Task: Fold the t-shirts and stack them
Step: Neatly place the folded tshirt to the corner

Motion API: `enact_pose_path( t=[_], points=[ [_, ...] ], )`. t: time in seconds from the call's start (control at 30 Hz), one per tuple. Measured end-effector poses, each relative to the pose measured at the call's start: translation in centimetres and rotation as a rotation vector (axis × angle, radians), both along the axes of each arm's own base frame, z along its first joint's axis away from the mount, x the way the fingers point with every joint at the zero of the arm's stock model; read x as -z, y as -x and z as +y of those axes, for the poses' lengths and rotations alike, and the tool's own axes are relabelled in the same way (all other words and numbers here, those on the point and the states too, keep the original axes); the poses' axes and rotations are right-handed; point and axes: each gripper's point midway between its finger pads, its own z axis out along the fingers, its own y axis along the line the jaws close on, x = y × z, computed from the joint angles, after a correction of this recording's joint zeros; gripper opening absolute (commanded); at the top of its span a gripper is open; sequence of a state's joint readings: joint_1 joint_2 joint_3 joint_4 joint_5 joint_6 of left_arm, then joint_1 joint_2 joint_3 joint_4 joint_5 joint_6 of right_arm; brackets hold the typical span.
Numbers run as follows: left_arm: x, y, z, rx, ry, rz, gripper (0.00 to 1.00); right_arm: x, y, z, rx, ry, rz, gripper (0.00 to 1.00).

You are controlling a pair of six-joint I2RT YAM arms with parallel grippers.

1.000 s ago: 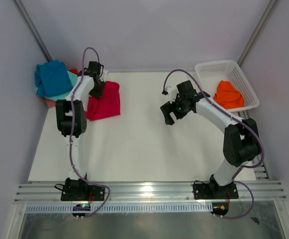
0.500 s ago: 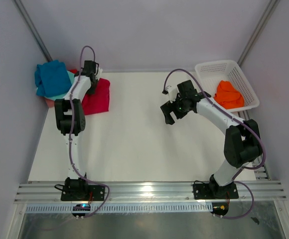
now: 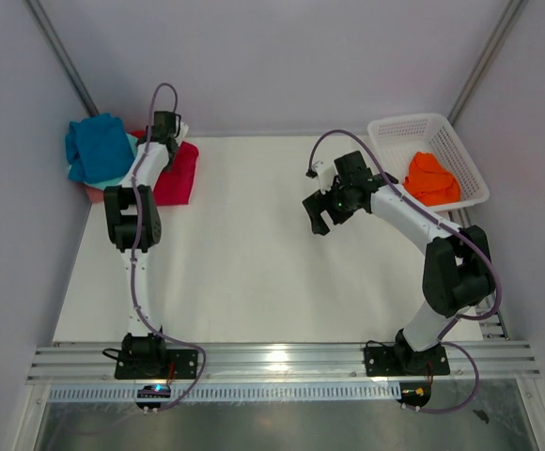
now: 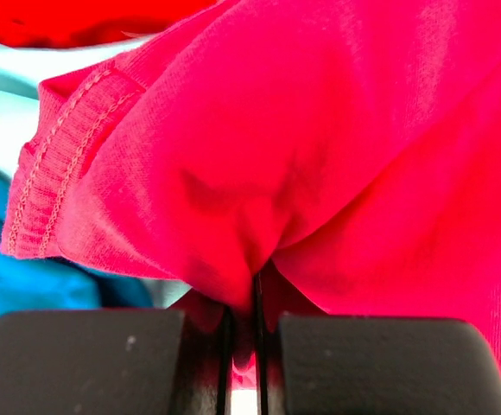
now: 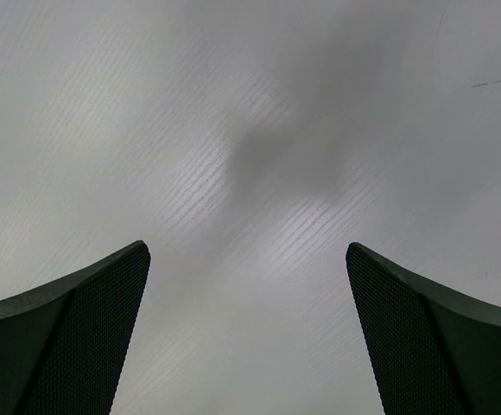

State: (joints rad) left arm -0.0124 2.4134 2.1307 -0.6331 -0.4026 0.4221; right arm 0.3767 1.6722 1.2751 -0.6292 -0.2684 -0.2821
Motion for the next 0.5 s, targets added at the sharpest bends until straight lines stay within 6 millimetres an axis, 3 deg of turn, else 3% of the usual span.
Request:
enact_pose_path(
  t=[0.5],
  points=[
    [-4.4, -2.3, 0.4, 0.014, -0.033, -0.107, 0.0, 0.0, 0.0, 0.0, 0.0, 0.001, 0.0, 0.99]
  ],
)
